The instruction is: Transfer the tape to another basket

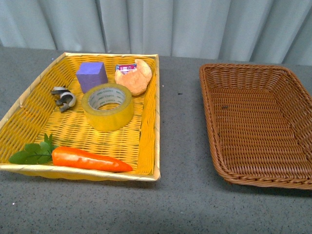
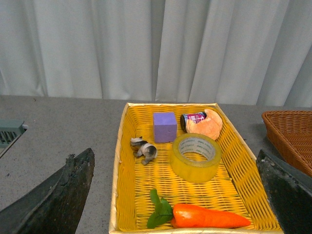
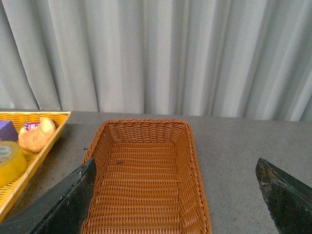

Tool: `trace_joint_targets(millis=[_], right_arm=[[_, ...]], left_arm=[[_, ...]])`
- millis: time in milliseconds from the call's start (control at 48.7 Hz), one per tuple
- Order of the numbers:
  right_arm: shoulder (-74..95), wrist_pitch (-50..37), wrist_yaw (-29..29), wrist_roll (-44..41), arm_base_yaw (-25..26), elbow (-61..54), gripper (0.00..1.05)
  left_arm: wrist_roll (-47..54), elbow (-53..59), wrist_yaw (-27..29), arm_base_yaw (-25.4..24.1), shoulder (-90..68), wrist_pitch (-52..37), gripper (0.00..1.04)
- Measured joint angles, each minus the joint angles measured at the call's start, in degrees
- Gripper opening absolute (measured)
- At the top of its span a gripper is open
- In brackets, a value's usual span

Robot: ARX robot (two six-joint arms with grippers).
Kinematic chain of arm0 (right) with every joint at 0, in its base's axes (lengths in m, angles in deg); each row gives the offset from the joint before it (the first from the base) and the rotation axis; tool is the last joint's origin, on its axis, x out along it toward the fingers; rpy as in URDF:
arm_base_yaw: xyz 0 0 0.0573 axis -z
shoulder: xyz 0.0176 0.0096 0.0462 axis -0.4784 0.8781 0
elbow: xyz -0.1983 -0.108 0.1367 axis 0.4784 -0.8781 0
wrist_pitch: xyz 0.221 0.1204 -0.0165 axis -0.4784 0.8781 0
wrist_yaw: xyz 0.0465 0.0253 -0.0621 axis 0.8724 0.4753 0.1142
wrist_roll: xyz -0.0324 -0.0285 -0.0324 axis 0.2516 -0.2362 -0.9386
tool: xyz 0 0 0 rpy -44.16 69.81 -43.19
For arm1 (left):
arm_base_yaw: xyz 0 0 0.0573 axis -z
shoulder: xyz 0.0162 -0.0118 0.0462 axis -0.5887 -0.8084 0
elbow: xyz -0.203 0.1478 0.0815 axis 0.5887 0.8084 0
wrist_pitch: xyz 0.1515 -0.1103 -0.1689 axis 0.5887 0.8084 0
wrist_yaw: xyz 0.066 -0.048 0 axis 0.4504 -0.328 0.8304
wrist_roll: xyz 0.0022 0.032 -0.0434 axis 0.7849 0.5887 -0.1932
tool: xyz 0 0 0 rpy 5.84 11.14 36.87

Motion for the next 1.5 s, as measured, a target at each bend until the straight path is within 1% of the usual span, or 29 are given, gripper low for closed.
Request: trace_joint_targets(millis=[1499], right_arm=[[0.0, 0.0, 0.0, 0.0, 0.0, 0.0, 0.96]], left_arm=[[0.0, 0.0, 0.02, 0.0, 0.0, 0.0, 0.98]])
